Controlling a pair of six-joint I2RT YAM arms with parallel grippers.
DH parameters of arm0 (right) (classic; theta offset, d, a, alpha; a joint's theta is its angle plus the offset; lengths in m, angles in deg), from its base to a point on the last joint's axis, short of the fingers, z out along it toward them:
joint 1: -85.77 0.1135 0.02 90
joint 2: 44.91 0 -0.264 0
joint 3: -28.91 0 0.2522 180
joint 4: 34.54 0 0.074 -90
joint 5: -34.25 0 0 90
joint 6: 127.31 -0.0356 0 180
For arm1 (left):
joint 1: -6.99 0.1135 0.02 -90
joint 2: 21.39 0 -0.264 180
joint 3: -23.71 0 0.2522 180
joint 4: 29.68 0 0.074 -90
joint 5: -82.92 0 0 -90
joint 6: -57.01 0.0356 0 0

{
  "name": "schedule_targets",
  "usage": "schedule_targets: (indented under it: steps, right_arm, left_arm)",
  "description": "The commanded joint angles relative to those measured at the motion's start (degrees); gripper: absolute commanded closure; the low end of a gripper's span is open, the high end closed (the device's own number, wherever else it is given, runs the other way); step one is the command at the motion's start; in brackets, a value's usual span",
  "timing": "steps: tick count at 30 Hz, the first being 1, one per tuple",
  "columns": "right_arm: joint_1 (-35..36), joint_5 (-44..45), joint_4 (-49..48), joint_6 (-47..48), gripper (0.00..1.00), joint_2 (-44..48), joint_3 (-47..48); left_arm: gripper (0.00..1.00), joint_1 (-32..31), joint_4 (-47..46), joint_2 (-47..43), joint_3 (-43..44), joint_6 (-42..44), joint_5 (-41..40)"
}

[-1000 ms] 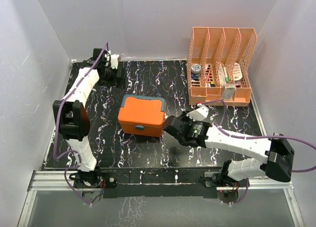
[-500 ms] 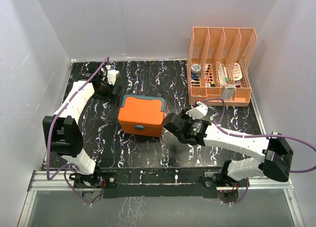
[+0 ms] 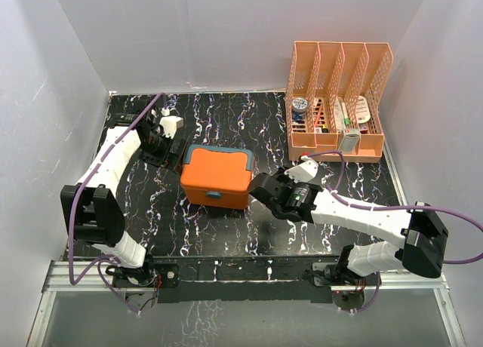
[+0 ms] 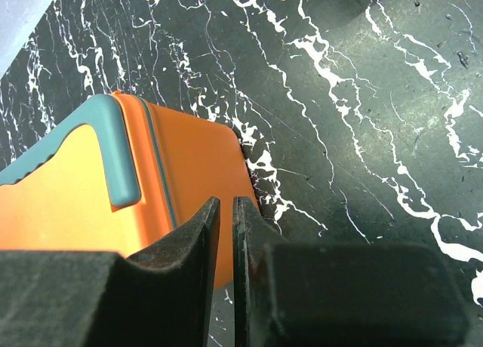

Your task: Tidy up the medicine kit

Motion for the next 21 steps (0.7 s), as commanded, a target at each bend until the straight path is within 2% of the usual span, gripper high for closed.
schedule_targets:
  steps: [1,9,16,18,21]
  right_arm:
    - [-0.2,1.6,-0.1,-0.9,0.89,0.9,0.1]
    - [-0.2,1.4,0.0,-1.5,0.90,0.7,-0.1]
    - [-0.2,1.7,1.7,-3.1,0.90,1.2,-0.2]
    - [-0.2,2.4,2.1,-2.9,0.87,1.6,0.1]
    - [-0.3,4.8,4.7,-2.9,0.75,1.9,1.2]
  left_arm:
    - [0.01,-0.9,5.3,-3.0,0.9,-0.3,7.0]
    - [0.01,-1.9,8.4,-2.2,3.1,-1.1,11.3]
    - [0.01,-1.9,5.7,-3.0,2.8,-2.9,5.9]
    - [0.01,-1.2,1.4,-5.1,1.6,-5.3,4.5]
    - [0.01,-0.3,-6.0,-9.2,-0.4,-9.1,3.7]
